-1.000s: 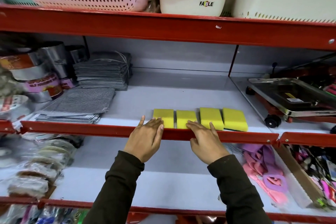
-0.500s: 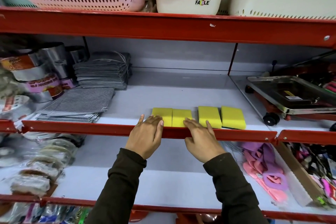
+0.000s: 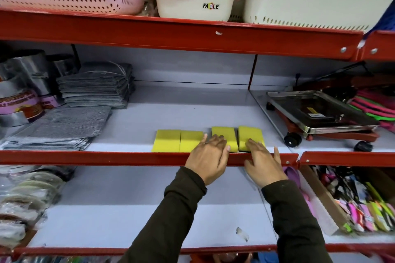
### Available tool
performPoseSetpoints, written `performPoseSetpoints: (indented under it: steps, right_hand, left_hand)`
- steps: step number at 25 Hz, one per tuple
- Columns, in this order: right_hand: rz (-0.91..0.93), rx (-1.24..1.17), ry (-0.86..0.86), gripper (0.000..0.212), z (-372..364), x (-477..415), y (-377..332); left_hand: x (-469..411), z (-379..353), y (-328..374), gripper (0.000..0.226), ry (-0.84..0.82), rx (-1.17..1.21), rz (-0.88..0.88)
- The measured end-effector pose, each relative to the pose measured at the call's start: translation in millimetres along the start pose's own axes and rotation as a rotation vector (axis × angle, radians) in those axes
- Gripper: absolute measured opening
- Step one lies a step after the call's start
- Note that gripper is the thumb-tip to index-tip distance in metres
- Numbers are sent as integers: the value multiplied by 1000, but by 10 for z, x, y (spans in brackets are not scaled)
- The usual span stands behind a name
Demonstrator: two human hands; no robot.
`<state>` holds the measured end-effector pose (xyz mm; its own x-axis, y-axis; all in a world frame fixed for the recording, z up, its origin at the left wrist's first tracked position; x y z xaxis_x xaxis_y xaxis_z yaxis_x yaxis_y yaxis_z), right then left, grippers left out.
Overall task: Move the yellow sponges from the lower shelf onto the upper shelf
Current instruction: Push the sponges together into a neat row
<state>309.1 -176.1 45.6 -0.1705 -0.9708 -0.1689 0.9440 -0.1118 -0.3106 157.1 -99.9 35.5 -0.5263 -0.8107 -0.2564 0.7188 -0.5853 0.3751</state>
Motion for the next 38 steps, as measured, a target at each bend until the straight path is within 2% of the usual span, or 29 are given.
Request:
performPoseSetpoints:
  steps: [8, 24, 30, 35, 38]
  right_hand:
    - [48, -53, 18, 52, 63, 84, 19]
    - [74, -51, -12, 52, 21, 123, -206]
    - [75, -37, -15, 52, 17, 123, -278]
    - [47, -18, -38, 52, 23, 114, -323]
    - [50, -45, 2, 54, 24, 60, -292]
  left_hand:
    - [129, -13, 19, 79, 50, -53, 45]
    - [254, 39, 54, 83, 54, -32, 91]
    - [273, 56, 43, 63, 35, -7, 127]
    - [301, 67, 9, 66, 12, -4, 120]
    - [337, 118, -133, 73, 58, 1, 132]
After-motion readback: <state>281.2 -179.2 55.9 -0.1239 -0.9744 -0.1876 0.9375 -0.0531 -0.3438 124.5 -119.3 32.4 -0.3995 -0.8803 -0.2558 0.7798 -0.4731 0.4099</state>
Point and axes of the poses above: each hand's wrist, its own x-axis away from the middle knuckle, its own z-axis out of the back of the hand, y = z × x, the point moved 1 cm from there along -x, towards the middle knuckle, and after that the axes turned 13 degrees about z, right-handed, at the moved point
